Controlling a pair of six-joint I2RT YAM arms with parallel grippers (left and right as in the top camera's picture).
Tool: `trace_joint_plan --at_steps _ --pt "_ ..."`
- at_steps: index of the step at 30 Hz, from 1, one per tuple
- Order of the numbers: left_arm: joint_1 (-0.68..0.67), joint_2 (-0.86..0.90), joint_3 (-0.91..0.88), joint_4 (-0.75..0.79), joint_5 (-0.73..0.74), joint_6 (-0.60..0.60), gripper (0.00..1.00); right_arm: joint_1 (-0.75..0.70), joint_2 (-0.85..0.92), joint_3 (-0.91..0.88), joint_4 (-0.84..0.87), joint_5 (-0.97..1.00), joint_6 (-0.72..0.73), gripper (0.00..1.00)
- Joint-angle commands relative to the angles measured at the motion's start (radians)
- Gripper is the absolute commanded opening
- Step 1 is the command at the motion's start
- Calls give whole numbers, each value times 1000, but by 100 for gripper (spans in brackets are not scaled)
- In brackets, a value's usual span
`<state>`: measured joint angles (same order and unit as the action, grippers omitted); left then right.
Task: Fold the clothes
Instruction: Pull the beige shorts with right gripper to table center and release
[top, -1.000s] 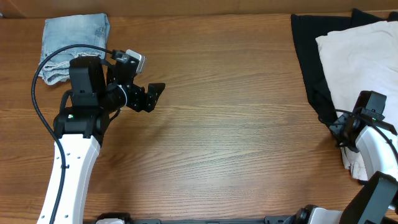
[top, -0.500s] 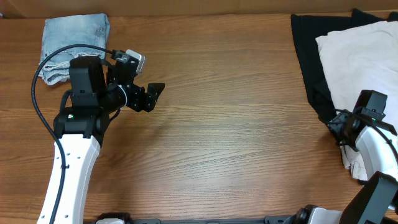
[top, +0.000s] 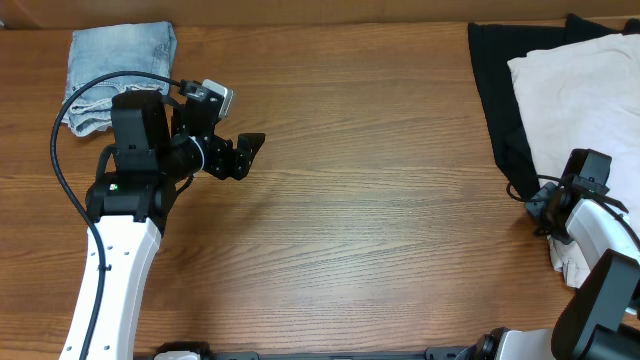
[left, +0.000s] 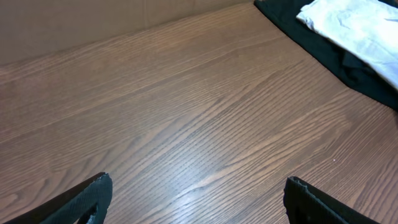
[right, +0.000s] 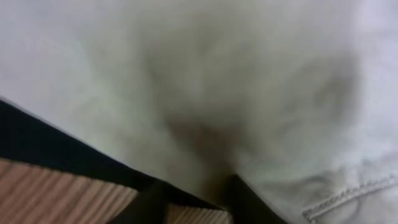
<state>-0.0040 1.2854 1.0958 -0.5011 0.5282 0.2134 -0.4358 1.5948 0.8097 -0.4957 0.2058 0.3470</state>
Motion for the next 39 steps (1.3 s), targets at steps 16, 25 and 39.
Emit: trace_joint_plan --at_steps 16,25,39 --pt "4 14 26 93 11 -12 75 17 -88 389 -434 -224 -130 4" --pt "22 14 29 156 -18 -69 76 321 -132 546 -575 -451 -213 4" --pt "264 14 53 187 -121 -116 87 1209 12 546 -42 -382 25 4"
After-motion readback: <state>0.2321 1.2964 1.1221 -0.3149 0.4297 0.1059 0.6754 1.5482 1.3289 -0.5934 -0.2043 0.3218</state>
